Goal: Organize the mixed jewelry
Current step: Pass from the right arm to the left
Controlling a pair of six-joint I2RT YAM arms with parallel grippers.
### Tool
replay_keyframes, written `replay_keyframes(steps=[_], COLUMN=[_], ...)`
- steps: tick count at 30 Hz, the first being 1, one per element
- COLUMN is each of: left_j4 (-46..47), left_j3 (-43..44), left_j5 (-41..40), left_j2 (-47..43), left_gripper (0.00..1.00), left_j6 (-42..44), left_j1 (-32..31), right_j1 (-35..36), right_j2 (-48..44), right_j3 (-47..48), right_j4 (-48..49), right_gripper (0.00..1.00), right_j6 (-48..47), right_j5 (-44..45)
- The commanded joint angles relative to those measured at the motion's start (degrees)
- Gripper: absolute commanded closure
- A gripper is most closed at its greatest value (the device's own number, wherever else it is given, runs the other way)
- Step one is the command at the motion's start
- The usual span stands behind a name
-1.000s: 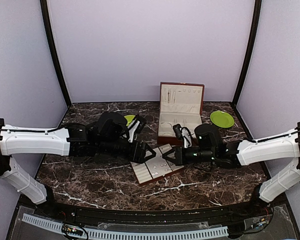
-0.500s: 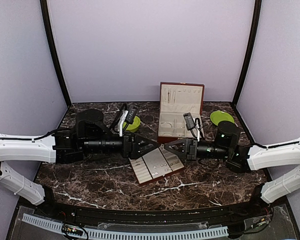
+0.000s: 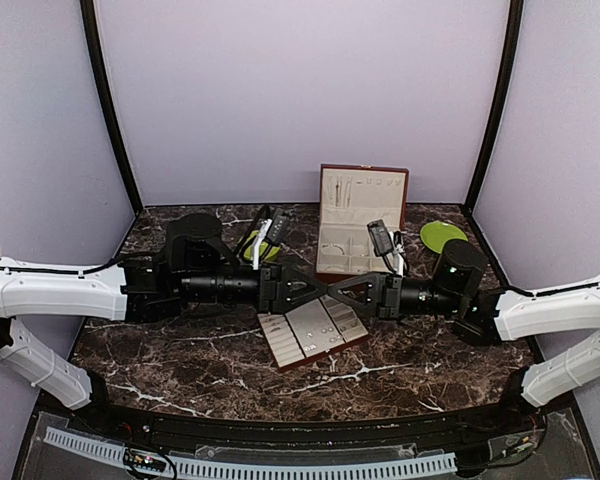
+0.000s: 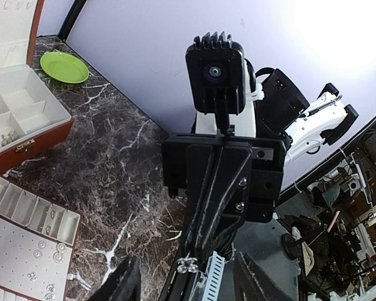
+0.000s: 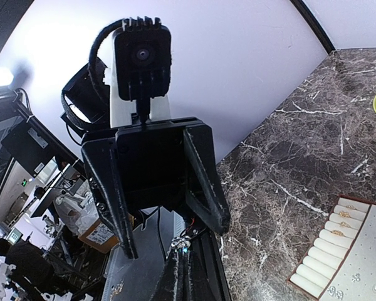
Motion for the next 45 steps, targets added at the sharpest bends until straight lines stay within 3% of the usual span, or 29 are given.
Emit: replay_keyframes(steps=[1, 11, 45], left_j4=[0.54, 1.04, 3.00], left_j3=[1.82, 1.82, 0.96], left_j5=[0.75, 1.41, 2.29], left_j2=[-0.03, 0.63, 0.90], left_gripper=[0.52, 0.66, 0.90], left_j6=[-0.26, -0.82, -2.64], left_j1=[-0.11, -0.11, -0.11], right_j1=[-0.17, -0.20, -0.20], right_j2=[0.15, 0.53, 1.64], right_j3=[0.92, 0.80, -0.50], right_j4=[3.35, 4.62, 5.39], right_gripper=[1.00, 1.00, 1.00], right_j6=[0.54, 1.22, 2.08], right_j5=[-0.91, -1.45, -0.16])
